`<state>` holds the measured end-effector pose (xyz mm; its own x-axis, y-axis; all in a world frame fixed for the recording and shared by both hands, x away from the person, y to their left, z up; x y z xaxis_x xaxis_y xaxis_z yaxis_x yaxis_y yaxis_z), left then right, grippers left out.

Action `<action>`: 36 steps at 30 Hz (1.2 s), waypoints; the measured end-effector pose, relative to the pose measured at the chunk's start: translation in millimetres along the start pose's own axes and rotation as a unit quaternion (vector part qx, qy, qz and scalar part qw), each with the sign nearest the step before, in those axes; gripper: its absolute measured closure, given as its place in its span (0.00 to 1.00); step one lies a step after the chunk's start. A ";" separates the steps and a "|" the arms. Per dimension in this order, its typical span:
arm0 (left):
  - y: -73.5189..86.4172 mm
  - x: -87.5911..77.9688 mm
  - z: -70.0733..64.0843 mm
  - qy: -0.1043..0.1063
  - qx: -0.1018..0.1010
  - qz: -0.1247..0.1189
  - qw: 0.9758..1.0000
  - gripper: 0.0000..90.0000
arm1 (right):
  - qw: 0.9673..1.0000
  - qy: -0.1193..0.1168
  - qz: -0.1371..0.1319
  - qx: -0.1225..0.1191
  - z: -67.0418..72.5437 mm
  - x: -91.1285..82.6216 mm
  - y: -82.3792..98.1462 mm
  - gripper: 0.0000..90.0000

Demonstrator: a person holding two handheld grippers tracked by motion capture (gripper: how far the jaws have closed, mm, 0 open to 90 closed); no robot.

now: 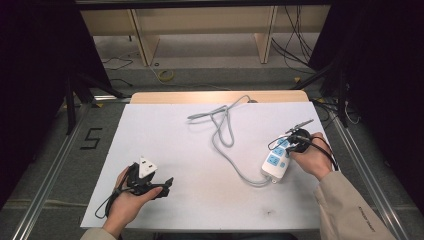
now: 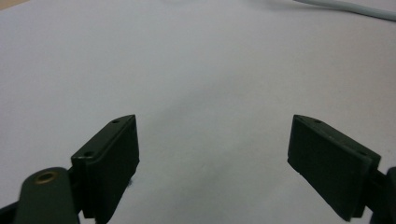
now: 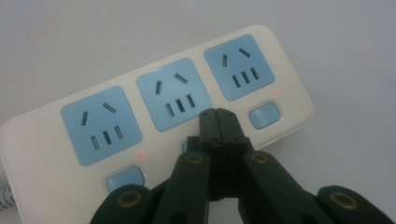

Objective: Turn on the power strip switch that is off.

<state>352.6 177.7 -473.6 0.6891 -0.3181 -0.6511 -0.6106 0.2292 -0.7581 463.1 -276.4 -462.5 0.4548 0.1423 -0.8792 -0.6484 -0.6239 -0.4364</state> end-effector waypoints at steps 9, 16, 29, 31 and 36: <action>0.0 -0.5 0.2 -0.001 0.000 0.001 1.000 0.18 | 1.000 -0.001 -0.002 0.001 -0.6 -0.1 0.6 1.00; 0.0 -0.6 0.7 -0.001 0.000 0.001 1.000 0.18 | 1.000 -0.003 -0.016 0.009 -2.5 -4.6 0.7 1.00; 0.0 -1.0 0.5 -0.002 0.000 0.001 1.000 0.18 | 0.999 -0.016 -0.040 0.020 -1.9 -10.1 0.7 1.00; -0.1 -1.1 0.4 -0.002 0.000 0.000 1.000 0.18 | 0.999 -0.016 -0.043 0.020 -1.3 -10.8 0.5 1.00; 0.1 -1.0 0.6 -0.002 0.000 0.001 1.000 0.18 | 0.998 -0.019 -0.049 0.023 -0.5 -13.4 0.5 1.00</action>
<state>352.1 178.7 -473.0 0.6897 -0.3144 -0.6523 -0.6116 0.2292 -0.7572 457.1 -279.0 -450.8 0.4943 0.2306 -0.8382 -0.6299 -0.5694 -0.5281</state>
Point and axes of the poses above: each handheld gripper's, and its own axes: x roughly forward along the jaws, y roughly out of its underside, z roughly to its left, the point moved 3 cm from there along x, roughly forward along the jaws, and after that the axes turned 9 degrees about -x, right-handed, at the moved point
